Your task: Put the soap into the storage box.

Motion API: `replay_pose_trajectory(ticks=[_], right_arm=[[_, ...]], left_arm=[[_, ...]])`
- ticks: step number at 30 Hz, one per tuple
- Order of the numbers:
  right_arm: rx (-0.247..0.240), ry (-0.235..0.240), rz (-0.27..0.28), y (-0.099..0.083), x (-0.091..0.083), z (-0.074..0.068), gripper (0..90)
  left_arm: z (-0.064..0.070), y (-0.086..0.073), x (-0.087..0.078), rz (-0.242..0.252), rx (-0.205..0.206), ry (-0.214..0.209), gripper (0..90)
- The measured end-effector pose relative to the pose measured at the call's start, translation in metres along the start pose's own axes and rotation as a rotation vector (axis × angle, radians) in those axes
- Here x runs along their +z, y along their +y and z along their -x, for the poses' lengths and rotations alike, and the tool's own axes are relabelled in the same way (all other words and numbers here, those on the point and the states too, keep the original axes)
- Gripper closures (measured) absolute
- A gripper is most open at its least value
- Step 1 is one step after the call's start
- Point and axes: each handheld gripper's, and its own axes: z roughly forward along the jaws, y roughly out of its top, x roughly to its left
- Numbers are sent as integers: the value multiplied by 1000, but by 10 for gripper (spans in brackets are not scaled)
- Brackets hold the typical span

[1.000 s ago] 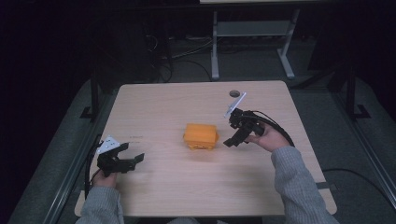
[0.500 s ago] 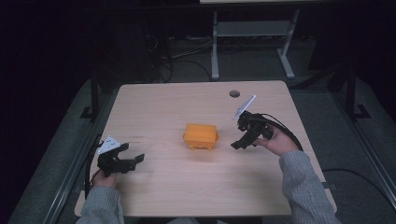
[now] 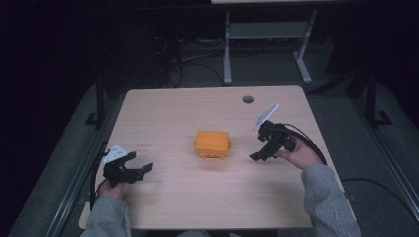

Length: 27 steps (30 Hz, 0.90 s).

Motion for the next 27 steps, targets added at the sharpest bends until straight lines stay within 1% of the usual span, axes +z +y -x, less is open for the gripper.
replay_pose_trajectory(ticks=[5, 7, 19, 25, 27], right_arm=[[10, -2, -15, -6, 1, -1, 170], [8, -1, -2, -8, 0, -1, 171], [38, 6, -2, -24, -1, -2, 173], [45, -1, 11, -33, -1, -5, 173], [55, 3, 7, -36, -1, -6, 173]], left_arm=[[0, 0, 0, -2, 0, 0, 138], [0, 0, 0, -1, -1, -1, 138], [1, 0, 1, -3, 1, 0, 138], [1, 0, 1, -4, 2, 0, 138], [1, 0, 1, -4, 1, -1, 138]])
